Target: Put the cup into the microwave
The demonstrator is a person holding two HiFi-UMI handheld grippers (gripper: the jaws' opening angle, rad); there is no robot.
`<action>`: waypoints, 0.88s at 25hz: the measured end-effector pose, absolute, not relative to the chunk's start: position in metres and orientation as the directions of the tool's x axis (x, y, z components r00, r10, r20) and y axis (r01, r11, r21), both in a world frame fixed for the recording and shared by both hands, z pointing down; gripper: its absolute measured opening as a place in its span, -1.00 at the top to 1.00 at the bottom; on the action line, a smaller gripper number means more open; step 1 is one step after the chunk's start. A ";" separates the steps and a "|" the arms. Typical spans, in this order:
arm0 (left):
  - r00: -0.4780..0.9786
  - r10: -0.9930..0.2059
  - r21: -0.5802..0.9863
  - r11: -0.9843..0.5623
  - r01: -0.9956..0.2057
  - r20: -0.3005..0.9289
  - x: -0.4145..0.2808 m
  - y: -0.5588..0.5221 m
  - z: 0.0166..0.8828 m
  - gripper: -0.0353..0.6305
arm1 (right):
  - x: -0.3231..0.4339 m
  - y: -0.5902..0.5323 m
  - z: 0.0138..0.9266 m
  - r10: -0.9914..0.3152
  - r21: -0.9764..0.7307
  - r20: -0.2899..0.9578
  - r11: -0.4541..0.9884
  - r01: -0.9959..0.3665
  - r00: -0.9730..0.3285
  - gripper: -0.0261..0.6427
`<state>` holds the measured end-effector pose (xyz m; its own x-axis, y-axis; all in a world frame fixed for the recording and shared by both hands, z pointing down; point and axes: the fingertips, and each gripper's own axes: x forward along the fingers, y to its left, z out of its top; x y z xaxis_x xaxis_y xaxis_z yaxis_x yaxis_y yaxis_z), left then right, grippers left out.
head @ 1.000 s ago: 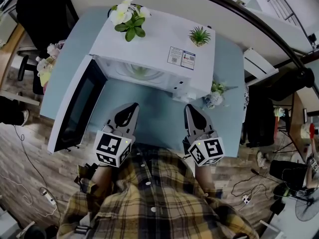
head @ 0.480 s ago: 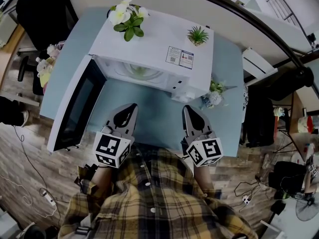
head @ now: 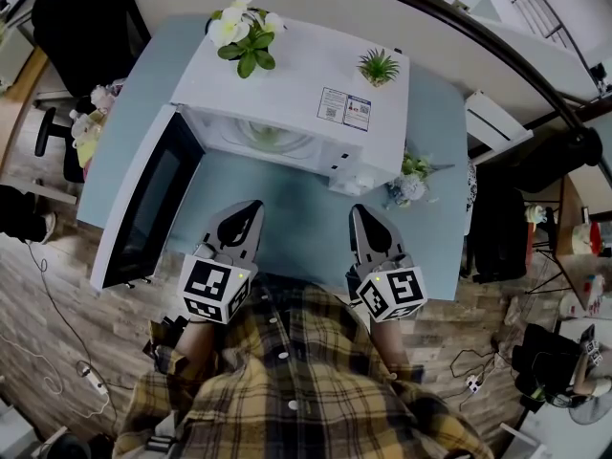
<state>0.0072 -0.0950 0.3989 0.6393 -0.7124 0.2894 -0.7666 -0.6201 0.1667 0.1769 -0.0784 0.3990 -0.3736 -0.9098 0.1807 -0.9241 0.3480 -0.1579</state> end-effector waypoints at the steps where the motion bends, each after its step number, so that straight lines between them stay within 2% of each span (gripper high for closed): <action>1: 0.639 -0.713 0.166 -0.620 -0.767 0.290 0.007 -0.095 0.399 0.93 | 0.178 -0.078 0.399 -0.912 -0.160 0.179 0.343 -0.926 -0.369 0.91; 22: 0.642 -0.706 0.172 -0.621 -0.764 0.299 0.007 -0.092 0.402 0.93 | 0.177 -0.075 0.402 -0.911 -0.178 0.183 0.339 -0.924 -0.369 0.91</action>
